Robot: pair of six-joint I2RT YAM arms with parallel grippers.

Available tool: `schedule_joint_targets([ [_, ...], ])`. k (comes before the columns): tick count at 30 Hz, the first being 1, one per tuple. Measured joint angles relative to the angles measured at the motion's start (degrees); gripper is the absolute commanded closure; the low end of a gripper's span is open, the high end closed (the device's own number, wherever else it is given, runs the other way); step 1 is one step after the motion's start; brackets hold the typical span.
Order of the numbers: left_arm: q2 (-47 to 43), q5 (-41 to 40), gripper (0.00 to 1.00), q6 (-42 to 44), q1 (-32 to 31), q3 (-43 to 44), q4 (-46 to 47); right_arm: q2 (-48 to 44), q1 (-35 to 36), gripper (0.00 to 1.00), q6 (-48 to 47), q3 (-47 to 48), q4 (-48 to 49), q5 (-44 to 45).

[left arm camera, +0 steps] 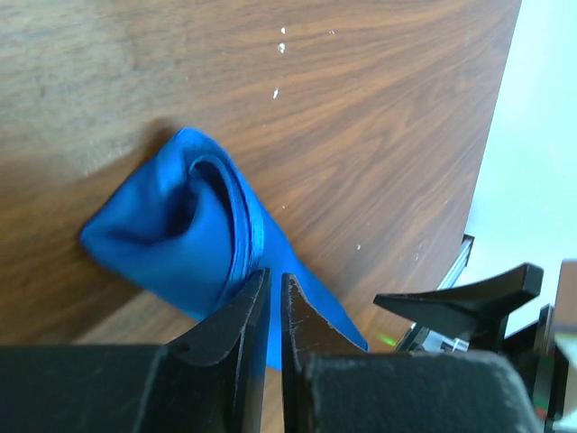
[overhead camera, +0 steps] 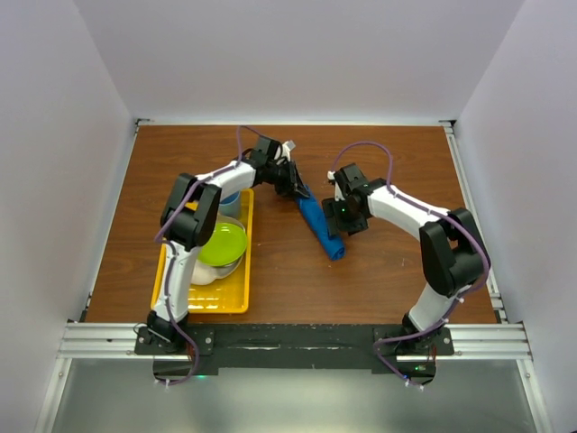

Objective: Fold the napkin, place the utensils inside, and roll it up
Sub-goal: Roll the napkin with the utensil

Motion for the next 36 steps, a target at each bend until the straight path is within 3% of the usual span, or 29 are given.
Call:
schedule_joint_targets([
  [5,2.7,0.2,0.85,0.6,0.1,2.4,0.2,1.8,-2.3,0.45,0.0,0.0,0.5,0.1],
  [12,5.8,0.5,0.85,1.4,0.2,6.1,0.2,4.8,-4.1,0.46,0.0,0.1,1.0,-0.1],
  [22,8.3,-1.9,0.80,4.6,0.4,12.1,-5.7,5.7,-4.5,0.29,-2.3,5.9,-4.1,0.0],
  [27,7.0,-2.3,0.79,4.7,0.9,12.3,-7.5,4.3,-4.5,0.28,-2.6,7.8,-6.1,-0.3],
  [36,-2.9,-1.8,0.81,4.6,1.1,3.4,-5.0,2.6,-4.5,0.45,-1.5,4.9,-5.9,-2.0],
])
